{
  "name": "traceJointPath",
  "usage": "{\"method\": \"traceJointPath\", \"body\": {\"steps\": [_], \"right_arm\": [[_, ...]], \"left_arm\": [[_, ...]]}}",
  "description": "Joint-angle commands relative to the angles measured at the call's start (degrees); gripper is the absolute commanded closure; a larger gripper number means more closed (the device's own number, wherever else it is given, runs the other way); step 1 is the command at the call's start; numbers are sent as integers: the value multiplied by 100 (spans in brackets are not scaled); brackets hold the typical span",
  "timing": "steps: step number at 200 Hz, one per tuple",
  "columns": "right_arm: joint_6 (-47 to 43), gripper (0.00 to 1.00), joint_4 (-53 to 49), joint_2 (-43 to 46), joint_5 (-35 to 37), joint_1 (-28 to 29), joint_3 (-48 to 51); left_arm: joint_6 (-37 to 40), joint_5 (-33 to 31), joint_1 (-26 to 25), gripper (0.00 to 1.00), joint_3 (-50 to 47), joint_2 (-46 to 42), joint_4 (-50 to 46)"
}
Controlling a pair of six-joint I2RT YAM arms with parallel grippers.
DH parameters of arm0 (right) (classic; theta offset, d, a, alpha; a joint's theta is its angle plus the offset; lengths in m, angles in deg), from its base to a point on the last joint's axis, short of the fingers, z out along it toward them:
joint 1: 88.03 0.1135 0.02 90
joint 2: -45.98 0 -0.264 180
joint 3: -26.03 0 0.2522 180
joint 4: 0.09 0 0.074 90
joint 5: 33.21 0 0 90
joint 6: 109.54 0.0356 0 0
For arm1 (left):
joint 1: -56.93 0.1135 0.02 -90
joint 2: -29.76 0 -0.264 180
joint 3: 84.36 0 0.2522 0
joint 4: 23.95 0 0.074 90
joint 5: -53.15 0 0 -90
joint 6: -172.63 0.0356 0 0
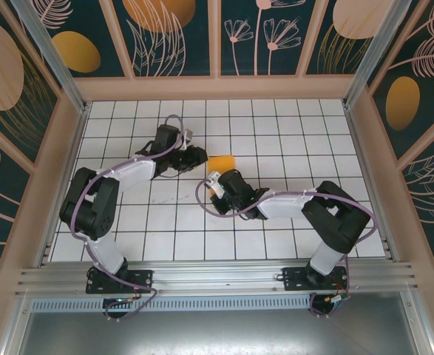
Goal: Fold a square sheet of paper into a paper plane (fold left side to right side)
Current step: Third fold the triangle at the center of the table.
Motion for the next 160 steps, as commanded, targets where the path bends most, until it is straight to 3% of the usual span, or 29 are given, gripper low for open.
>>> {"method": "traceJointPath", "body": {"steps": [1,69,160], "right_arm": [[326,100,56,109,-459,-126,-32],[621,100,90,-29,-856,-380,-104],[1117,100,-225,-252,-1797,-1128,-295]], "left_arm": [[603,290,-66,74,558,595,-468],[1211,497,-399,80,2153,2157,-1208],[1535,84,-474,87,2308,2698,-1631]]}}
